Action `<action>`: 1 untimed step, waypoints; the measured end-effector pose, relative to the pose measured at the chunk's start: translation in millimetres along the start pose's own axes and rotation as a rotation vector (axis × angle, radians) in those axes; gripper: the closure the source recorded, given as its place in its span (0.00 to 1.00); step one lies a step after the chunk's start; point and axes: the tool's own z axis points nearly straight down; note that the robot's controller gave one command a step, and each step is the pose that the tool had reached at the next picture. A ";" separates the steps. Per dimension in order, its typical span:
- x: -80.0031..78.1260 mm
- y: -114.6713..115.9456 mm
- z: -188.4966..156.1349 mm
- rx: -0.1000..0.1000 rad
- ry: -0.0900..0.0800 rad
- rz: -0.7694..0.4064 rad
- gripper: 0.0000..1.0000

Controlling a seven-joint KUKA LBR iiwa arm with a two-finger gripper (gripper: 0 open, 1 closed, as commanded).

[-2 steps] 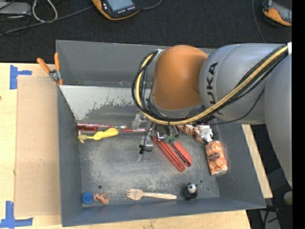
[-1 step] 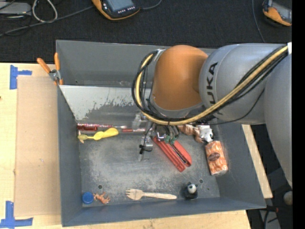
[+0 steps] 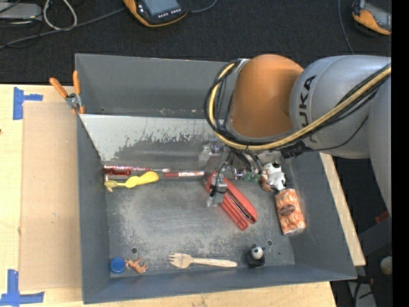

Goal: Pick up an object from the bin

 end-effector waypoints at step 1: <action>-6.4 -30.8 16.0 -0.002 0.001 -0.172 0.00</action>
Offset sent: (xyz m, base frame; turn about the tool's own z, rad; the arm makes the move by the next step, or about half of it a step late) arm 0.0122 -0.0711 -0.0117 0.0097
